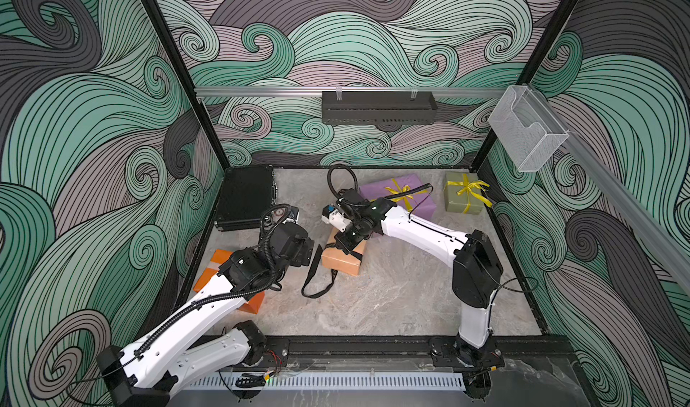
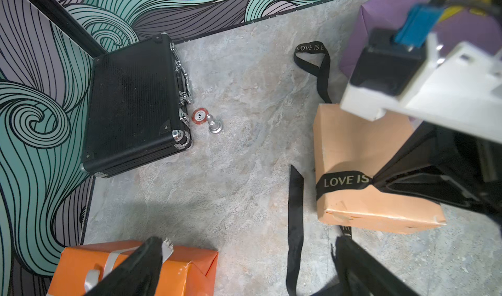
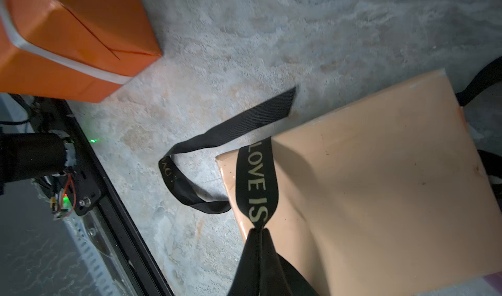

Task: Untie the ribbon bows on the gift boxes
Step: Pull the ribbon from the gift box.

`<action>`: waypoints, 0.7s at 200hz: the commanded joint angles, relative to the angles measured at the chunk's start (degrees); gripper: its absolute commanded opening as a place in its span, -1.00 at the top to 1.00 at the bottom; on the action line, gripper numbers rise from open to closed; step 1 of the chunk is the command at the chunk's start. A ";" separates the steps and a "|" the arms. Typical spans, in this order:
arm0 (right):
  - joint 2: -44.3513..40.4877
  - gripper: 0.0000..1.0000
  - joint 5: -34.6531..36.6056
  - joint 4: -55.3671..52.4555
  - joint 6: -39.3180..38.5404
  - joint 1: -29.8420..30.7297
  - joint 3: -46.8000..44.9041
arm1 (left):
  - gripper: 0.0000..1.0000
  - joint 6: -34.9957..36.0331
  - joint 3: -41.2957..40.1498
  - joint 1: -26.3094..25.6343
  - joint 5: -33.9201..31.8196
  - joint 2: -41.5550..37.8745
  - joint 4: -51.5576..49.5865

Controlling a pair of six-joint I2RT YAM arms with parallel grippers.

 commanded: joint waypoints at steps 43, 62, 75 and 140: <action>-5.89 1.00 -7.34 11.18 8.02 -3.64 -7.65 | -0.97 -0.11 -0.06 0.62 -0.04 0.59 0.32; -8.25 1.00 -11.88 16.40 11.98 -5.30 -11.36 | -0.97 -0.17 -0.09 0.62 0.15 0.74 0.34; -10.32 1.00 -14.04 21.52 15.74 -6.10 -14.39 | -0.98 -0.14 -0.02 0.62 0.22 0.80 0.45; -15.96 1.00 -17.67 34.54 26.92 -6.74 -17.64 | -0.97 -0.04 -0.13 0.71 0.36 0.93 0.45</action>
